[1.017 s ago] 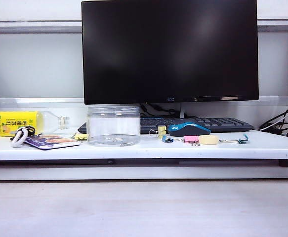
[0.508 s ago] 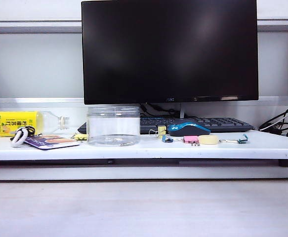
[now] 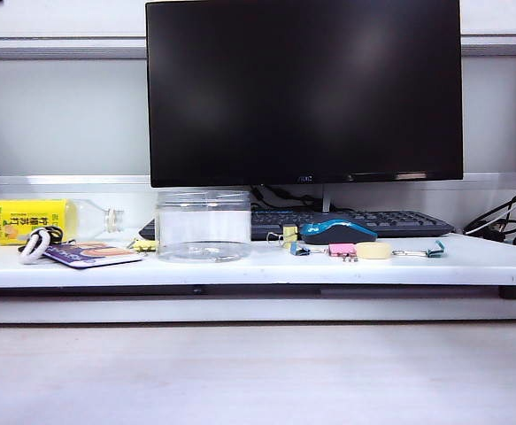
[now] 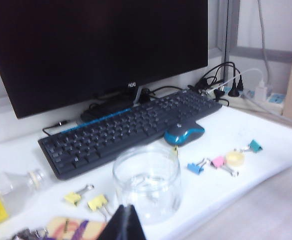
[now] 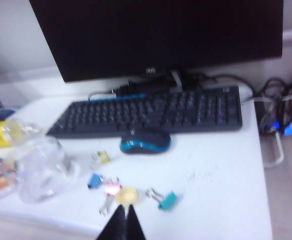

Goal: Take the clips out of the round transparent plastic box and place them on the table.

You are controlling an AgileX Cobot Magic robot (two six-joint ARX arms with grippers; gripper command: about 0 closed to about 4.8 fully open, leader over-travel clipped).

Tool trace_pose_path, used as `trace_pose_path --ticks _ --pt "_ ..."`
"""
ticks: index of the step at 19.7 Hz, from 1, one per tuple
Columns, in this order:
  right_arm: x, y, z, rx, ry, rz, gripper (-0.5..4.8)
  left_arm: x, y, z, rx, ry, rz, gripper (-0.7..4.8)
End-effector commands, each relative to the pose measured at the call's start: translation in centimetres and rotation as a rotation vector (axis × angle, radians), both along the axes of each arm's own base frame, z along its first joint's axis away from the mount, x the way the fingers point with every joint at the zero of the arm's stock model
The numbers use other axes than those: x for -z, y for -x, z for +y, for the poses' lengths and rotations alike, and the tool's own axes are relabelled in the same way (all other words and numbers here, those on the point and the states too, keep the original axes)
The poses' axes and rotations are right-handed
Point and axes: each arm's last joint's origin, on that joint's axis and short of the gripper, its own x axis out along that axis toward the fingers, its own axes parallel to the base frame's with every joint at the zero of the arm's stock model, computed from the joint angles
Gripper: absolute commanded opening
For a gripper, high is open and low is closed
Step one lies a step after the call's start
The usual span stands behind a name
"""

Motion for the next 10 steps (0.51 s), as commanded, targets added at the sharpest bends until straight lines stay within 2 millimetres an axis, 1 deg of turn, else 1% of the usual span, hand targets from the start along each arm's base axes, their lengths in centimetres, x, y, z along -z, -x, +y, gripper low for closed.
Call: trace_pose_path --ticks 1,4,6,8,10 --pt "0.9 -0.5 0.1 0.003 -0.004 -0.01 -0.06 1.1 -0.2 -0.2 -0.001 -0.006 0.001 -0.06" --pt "2.4 -1.0 0.2 0.004 -0.007 0.031 -0.05 2.4 -0.4 -0.3 -0.008 -0.029 0.029 -0.06" --pt "3.4 -1.2 0.2 0.014 -0.008 0.065 -0.06 3.1 -0.5 -0.2 -0.048 -0.043 0.047 -0.06" --pt "4.4 -1.5 0.1 0.057 0.001 0.096 -0.06 3.8 -0.6 -0.1 -0.092 -0.058 0.064 -0.06" --pt "5.4 -1.7 0.1 0.086 0.009 0.123 -0.06 4.3 -0.6 -0.2 -0.091 -0.068 0.075 -0.06"
